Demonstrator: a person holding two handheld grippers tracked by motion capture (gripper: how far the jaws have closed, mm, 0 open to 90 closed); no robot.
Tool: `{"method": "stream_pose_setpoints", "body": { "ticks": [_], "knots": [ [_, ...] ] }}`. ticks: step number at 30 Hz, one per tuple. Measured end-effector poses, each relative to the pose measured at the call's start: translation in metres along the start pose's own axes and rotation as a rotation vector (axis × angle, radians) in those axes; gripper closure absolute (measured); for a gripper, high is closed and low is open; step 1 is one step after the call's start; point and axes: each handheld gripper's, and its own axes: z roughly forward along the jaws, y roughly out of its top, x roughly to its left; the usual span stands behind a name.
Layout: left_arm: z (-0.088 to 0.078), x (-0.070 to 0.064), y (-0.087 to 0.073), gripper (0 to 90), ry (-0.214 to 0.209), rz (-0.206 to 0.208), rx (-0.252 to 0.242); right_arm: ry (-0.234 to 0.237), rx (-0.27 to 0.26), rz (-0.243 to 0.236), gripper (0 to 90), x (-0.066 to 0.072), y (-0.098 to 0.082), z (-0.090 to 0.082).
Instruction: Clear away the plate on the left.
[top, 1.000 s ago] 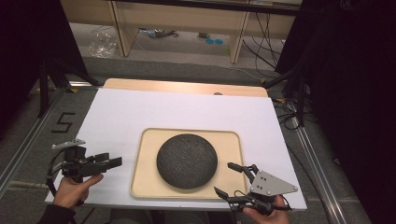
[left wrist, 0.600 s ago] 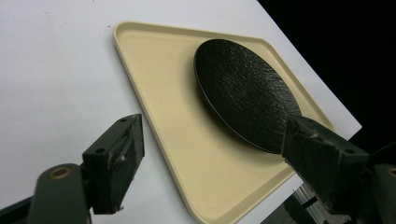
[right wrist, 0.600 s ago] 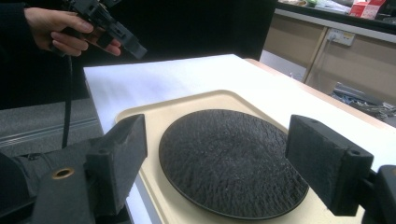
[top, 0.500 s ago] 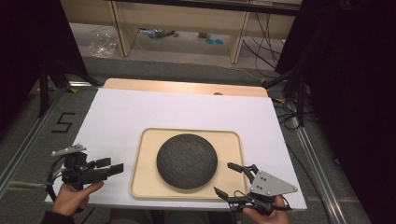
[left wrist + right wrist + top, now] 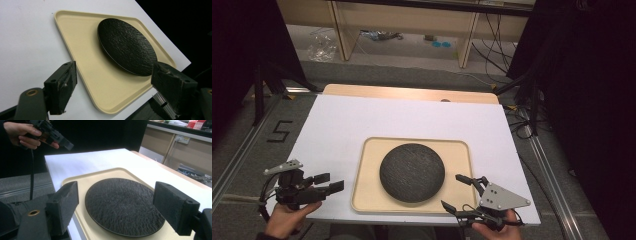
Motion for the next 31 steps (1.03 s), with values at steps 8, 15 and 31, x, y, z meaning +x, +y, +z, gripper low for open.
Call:
{"method": "stream_pose_setpoints", "body": {
  "ticks": [8,15,31],
  "knots": [
    [-0.0019,-0.0075,-0.006,20.9,-0.013,0.005,0.007,0.001,0.007,-0.001,21.9,0.0002,-0.0006,0.0001],
    [-0.0002,-0.0081,-0.0081,20.9,-0.008,0.008,0.016,0.0,-0.001,-0.001,21.9,0.0005,0.0001,0.0003],
    [0.0,-0.007,-0.0079,21.0,-0.002,0.007,0.015,0.0,0.003,-0.001,21.9,0.0004,0.0001,0.0]
  ]
}}
